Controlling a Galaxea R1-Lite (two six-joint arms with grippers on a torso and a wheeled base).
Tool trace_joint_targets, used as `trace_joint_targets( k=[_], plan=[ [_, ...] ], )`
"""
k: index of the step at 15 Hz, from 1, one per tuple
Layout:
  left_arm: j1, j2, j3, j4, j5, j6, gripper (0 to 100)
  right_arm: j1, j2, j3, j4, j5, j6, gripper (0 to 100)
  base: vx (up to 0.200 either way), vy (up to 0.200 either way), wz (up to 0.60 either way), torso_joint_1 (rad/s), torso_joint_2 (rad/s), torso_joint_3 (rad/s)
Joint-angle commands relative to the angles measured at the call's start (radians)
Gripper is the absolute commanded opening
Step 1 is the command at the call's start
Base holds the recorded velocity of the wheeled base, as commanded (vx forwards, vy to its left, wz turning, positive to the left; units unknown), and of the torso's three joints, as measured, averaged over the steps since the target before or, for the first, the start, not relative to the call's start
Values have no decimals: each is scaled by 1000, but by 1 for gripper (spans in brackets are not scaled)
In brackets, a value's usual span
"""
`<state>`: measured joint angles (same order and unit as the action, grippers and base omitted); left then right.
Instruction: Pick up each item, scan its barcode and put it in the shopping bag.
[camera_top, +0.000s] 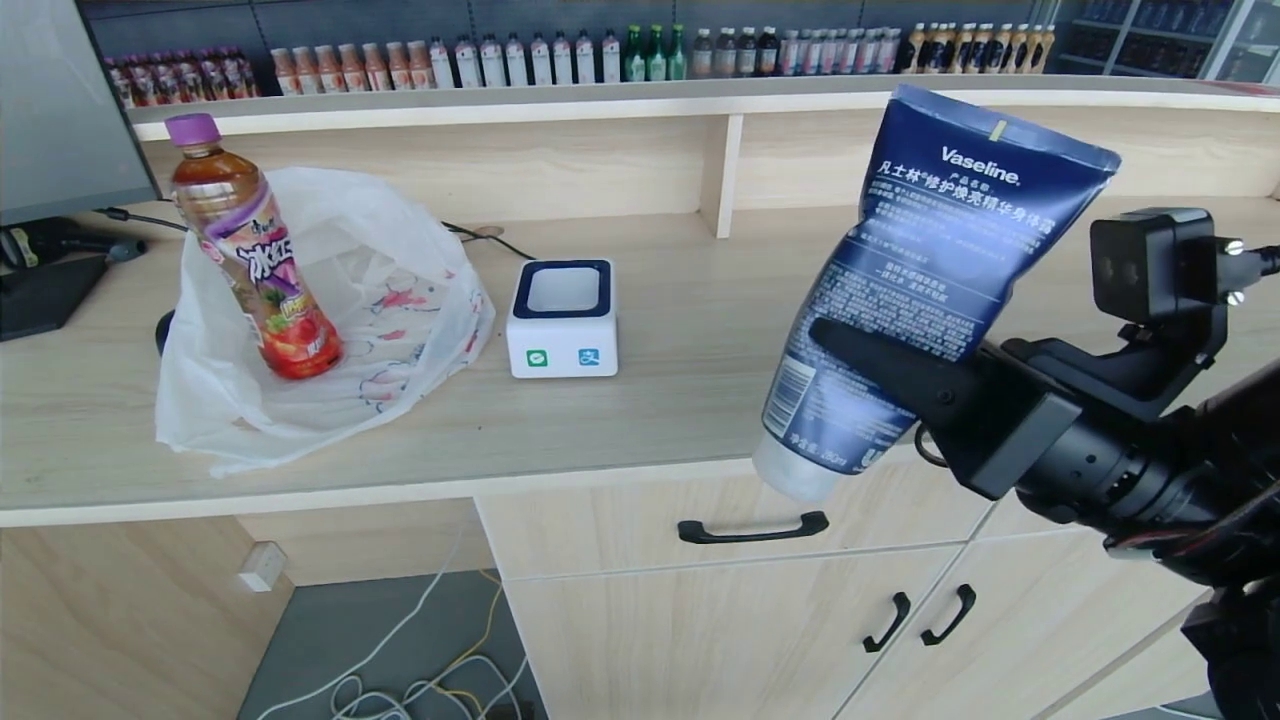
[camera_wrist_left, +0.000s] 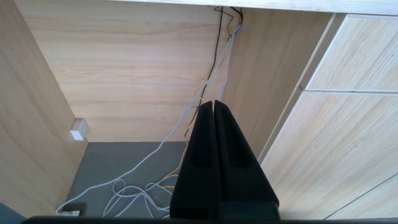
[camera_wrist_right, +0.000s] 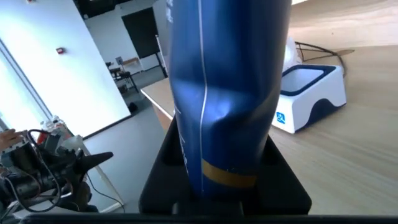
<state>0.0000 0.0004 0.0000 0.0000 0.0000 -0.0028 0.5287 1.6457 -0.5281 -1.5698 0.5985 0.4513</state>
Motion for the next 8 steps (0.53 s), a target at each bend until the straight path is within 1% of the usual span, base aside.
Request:
trace_joint_targets(
  k=[1,3,5,6,8],
  plan=[
    [0,0,0,0,0,0,0,28,6,-3,-1,4,21,0,0,0,0,0,0,0],
    [0,0,0,0,0,0,0,79,-1,7,-1,4,33,0,0,0,0,0,0,0],
    [0,0,0,0,0,0,0,146,-35,59,-1,6,49,0,0,0,0,0,0,0],
    [0,0,0,0,0,0,0,189,-57,77,-1,4,83,0,0,0,0,0,0,0],
    [0,0,0,0,0,0,0,198,-63,74,-1,4,124,0,0,0,0,0,0,0]
  ],
)
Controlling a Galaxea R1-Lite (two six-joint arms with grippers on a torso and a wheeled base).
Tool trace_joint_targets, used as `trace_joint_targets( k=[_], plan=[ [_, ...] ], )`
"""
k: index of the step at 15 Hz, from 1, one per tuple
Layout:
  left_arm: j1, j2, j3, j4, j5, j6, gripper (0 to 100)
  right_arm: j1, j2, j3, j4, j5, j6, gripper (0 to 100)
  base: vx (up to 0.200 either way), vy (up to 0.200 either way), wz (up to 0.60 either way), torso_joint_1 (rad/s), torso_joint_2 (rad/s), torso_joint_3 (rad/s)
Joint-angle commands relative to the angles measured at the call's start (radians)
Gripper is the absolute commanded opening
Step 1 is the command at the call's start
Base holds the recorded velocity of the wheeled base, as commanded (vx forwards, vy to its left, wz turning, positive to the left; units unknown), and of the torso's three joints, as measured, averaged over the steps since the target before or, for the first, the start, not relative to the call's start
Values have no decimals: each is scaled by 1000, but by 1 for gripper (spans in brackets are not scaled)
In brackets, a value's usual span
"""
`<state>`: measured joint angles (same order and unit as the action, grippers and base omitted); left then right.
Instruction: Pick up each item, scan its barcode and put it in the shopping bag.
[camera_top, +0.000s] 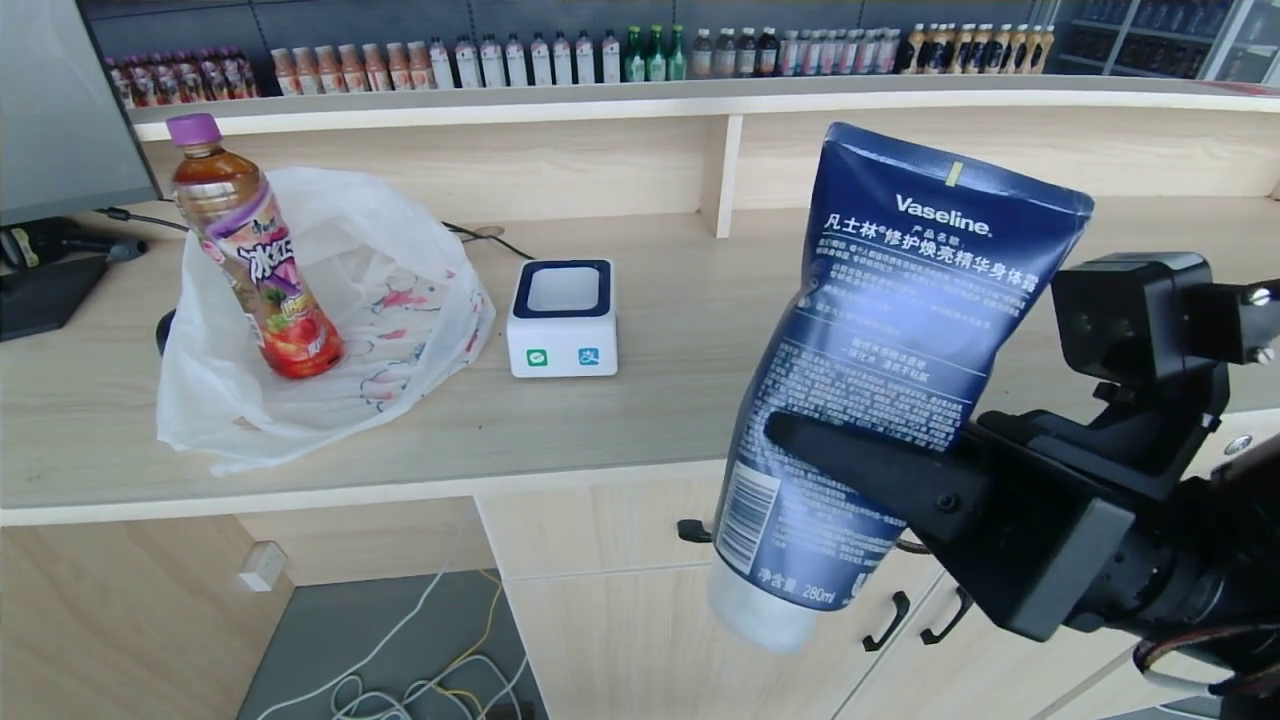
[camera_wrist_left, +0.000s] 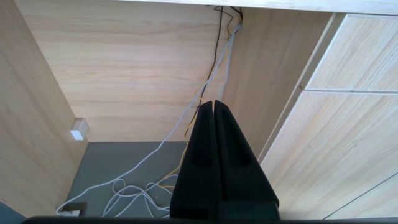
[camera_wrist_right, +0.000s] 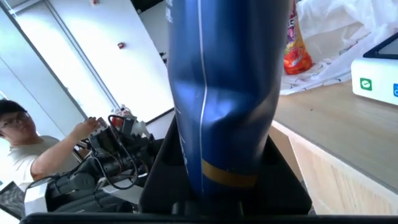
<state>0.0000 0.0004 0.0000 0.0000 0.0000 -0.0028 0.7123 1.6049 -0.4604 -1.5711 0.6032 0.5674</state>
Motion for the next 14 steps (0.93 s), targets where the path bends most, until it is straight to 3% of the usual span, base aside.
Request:
trace_joint_targets(
  k=[1,6,14],
  plan=[
    [0,0,0,0,0,0,0,15,-31,11,0,0,28,0,0,0,0,0,0,0],
    [0,0,0,0,0,0,0,-44,-62,-47,0,0,134,0,0,0,0,0,0,0],
    [0,0,0,0,0,0,0,-45,-66,-34,0,0,137,0,0,0,0,0,0,0]
  ],
)
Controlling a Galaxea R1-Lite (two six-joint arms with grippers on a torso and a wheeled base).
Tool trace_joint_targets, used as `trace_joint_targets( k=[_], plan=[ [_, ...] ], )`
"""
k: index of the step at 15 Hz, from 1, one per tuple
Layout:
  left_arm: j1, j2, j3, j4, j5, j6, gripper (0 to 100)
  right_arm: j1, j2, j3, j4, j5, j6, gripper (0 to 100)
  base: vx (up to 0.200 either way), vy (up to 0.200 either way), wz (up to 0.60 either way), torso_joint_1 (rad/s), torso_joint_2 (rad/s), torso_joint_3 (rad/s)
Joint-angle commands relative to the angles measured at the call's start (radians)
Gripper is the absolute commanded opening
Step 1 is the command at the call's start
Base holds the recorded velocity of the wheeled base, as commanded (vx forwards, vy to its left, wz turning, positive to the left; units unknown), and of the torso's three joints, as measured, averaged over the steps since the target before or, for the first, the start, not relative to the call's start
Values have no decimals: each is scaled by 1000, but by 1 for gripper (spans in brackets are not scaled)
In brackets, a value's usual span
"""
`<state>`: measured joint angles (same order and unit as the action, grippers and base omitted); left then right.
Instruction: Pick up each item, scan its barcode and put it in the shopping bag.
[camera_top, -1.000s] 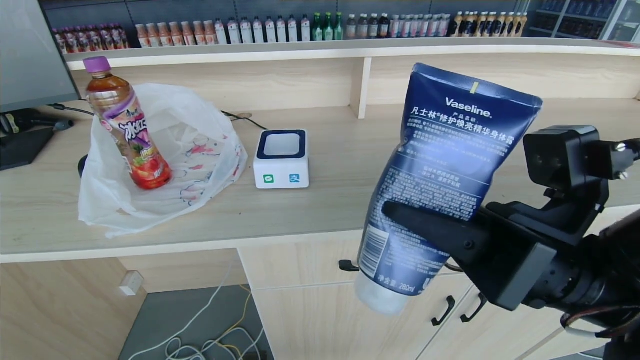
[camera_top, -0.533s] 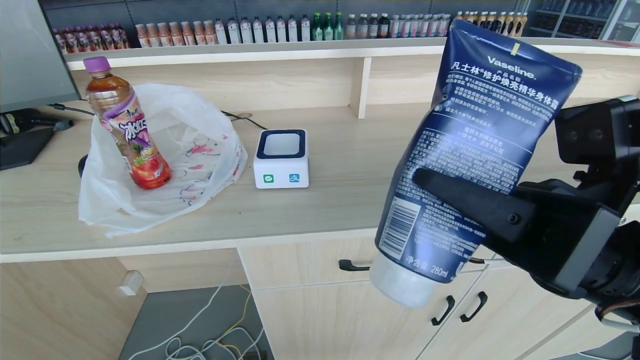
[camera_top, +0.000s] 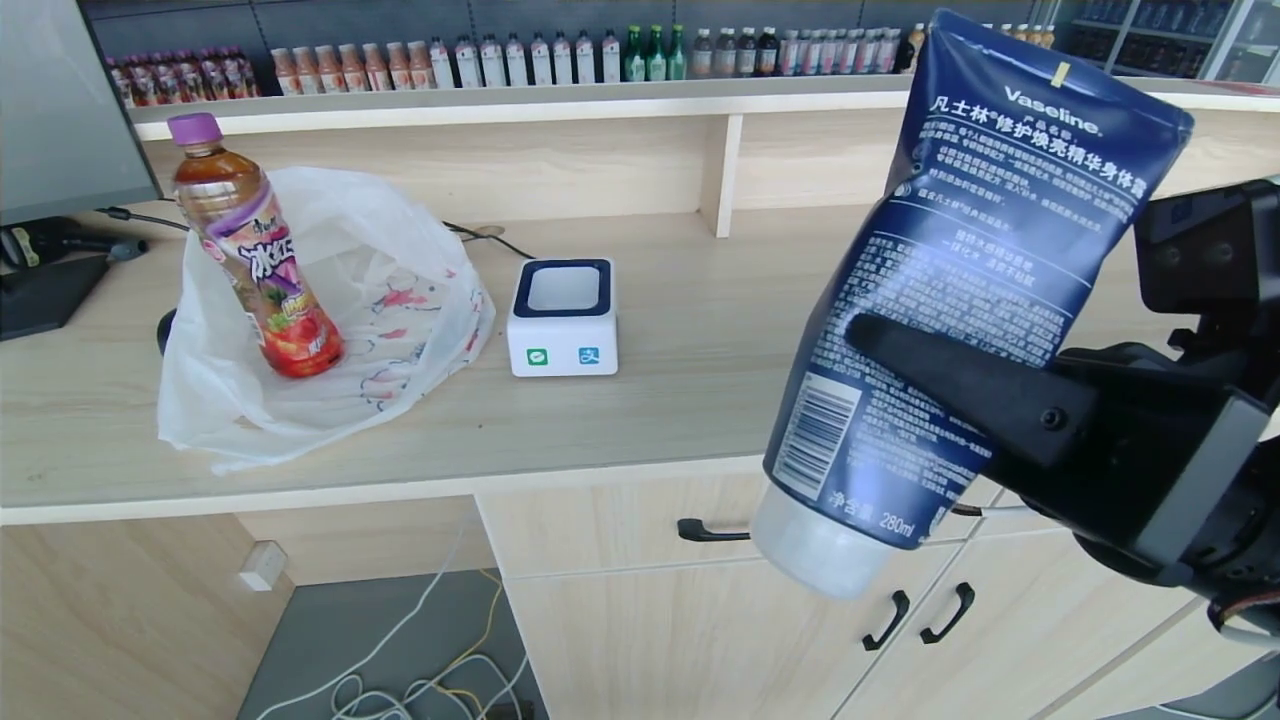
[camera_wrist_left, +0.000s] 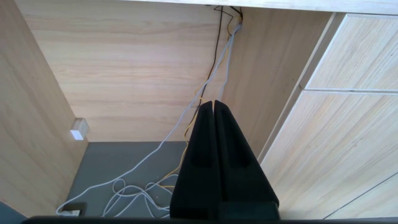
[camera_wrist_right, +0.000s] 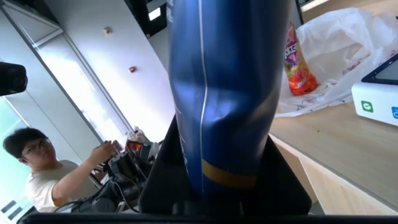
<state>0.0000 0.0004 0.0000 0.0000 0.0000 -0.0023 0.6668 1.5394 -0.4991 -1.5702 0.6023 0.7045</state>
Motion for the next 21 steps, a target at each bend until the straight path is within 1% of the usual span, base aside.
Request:
trace_joint_targets(
  k=[1,5,18,21],
  plan=[
    [0,0,0,0,0,-1,0,0,-1,10,-1,1,0,0,0,0,0,0,0,0],
    [0,0,0,0,0,-1,0,17,-2,4,-1,2,-3,0,0,0,0,0,0,0],
    [0,0,0,0,0,-1,0,17,-7,13,-1,2,-5,0,0,0,0,0,0,0],
    [0,0,0,0,0,-1,0,16,-5,14,-1,1,-54,0,0,0,0,0,0,0]
  ],
)
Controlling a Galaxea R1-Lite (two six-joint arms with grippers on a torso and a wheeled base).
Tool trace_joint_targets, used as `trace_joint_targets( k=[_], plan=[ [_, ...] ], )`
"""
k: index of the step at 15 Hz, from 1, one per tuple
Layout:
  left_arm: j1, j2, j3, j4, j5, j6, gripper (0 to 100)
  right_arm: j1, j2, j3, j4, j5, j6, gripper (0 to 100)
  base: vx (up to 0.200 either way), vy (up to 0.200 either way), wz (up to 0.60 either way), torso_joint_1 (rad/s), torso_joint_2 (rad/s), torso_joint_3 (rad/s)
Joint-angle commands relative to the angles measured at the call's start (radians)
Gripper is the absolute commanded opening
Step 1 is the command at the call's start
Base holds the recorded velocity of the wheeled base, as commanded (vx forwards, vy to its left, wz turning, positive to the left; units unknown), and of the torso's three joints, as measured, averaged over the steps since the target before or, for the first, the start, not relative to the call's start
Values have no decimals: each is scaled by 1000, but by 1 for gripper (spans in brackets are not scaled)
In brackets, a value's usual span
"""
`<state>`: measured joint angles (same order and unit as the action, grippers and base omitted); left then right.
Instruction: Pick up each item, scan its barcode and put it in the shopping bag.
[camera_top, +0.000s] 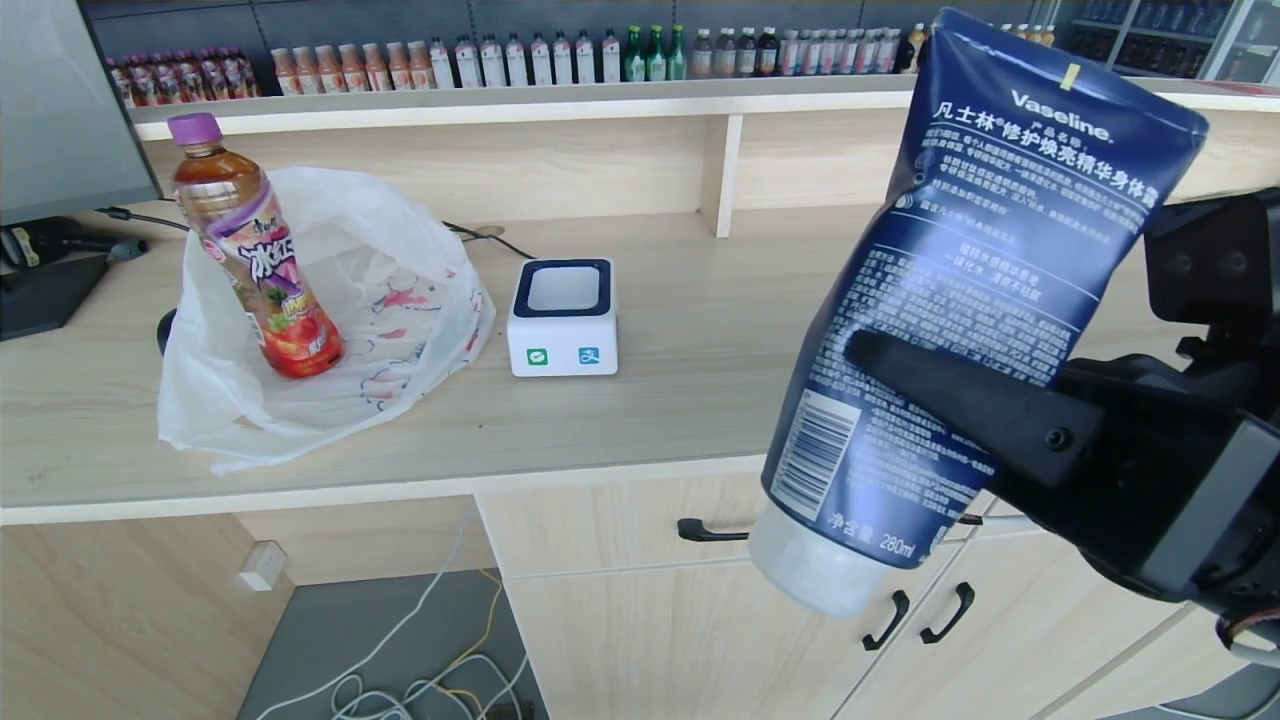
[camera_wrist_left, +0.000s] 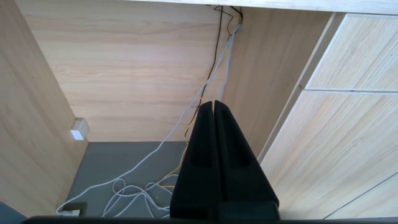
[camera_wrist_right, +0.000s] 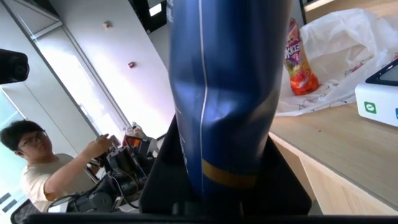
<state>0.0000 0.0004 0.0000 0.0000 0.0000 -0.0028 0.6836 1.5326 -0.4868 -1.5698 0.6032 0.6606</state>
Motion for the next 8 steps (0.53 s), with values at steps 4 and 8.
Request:
trace_joint_targets(
  k=[4,8],
  plan=[
    [0,0,0,0,0,0,0,-33,11,-1,-1,-39,-222,0,0,0,0,0,0,0],
    [0,0,0,0,0,0,0,20,-49,-49,165,-301,-466,0,0,0,0,0,0,0]
  ],
)
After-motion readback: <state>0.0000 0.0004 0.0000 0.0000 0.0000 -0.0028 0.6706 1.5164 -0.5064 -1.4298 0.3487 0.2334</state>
